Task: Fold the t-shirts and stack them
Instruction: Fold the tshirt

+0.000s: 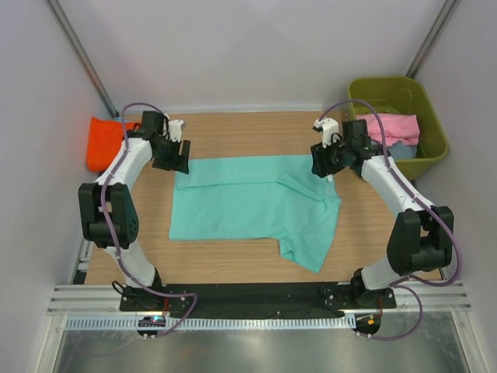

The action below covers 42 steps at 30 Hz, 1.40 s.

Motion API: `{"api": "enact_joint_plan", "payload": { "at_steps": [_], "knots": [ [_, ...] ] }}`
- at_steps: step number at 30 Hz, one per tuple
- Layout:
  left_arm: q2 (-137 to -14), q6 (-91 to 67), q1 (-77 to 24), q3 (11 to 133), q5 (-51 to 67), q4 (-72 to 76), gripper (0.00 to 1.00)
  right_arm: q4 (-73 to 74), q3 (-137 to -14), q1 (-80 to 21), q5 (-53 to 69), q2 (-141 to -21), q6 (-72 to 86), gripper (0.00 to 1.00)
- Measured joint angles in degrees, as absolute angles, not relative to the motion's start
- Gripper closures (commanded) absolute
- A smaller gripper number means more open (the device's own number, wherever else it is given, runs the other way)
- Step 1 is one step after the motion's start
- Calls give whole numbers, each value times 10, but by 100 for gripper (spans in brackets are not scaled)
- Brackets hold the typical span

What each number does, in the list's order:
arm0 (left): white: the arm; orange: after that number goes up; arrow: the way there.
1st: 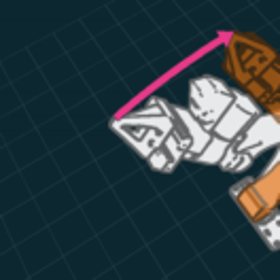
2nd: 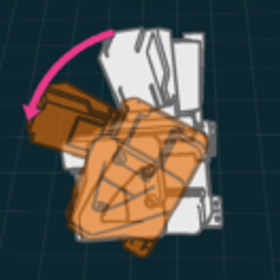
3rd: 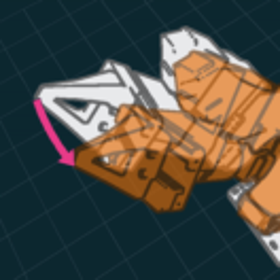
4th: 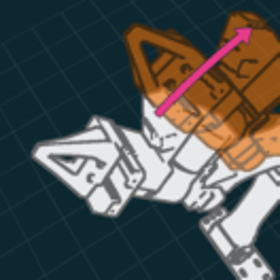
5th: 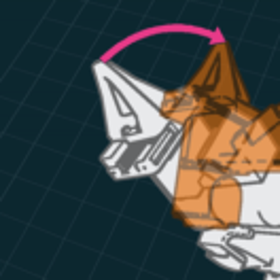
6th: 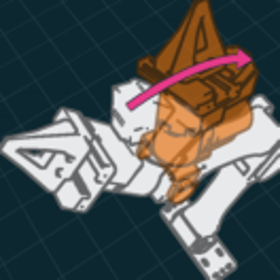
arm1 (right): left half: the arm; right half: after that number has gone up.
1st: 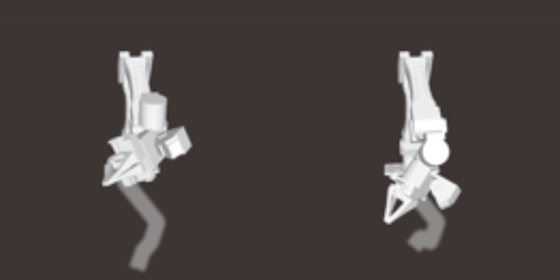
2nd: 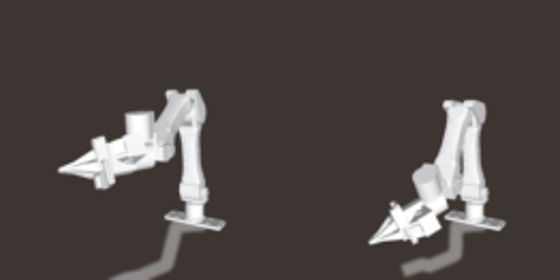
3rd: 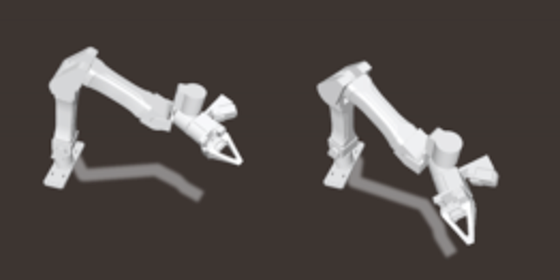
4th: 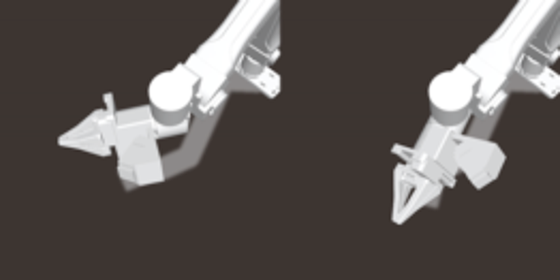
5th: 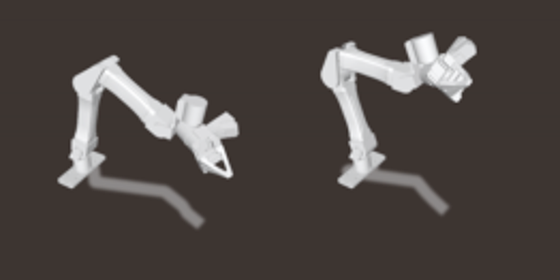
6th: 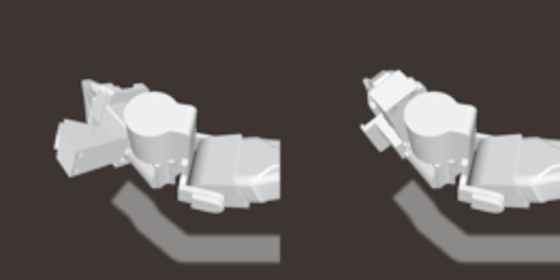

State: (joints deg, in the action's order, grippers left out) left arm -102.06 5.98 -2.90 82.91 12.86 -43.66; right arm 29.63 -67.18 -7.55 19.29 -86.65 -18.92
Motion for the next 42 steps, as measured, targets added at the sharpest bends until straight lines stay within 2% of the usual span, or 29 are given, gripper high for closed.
{"api": "enact_joint_plan", "payload": {
  "at_steps": [3, 7, 10, 17, 22, 28, 36, 42],
  "knots": [
    [-1003, 50, -29, 841, 125, -440, 29, 305, -697, -76, 195, -864, -189, 45],
    [-1034, 43, -30, 935, 154, -467, 39, 304, -728, -76, 204, -877, -181, 47],
    [-1094, 27, -31, 999, 204, -474, 42, 299, -757, -76, 217, -923, -173, 50],
    [-1183, 21, -64, 960, 225, -507, 43, 303, -812, -76, 234, -1093, -161, 57],
    [-1191, 24, -83, 950, 225, -521, 43, 306, -849, -77, 240, -1155, -148, 59],
    [-1194, 22, -80, 945, 216, -520, 43, 299, -867, -99, 240, -1165, -144, 59],
    [-1216, 18, -80, 959, 212, -522, 43, 295, -863, -186, 236, -1169, -142, 63],
    [-1216, 14, -79, 973, 210, -521, 42, 323, -784, -241, 251, -1097, -128, 63]
  ]
}}
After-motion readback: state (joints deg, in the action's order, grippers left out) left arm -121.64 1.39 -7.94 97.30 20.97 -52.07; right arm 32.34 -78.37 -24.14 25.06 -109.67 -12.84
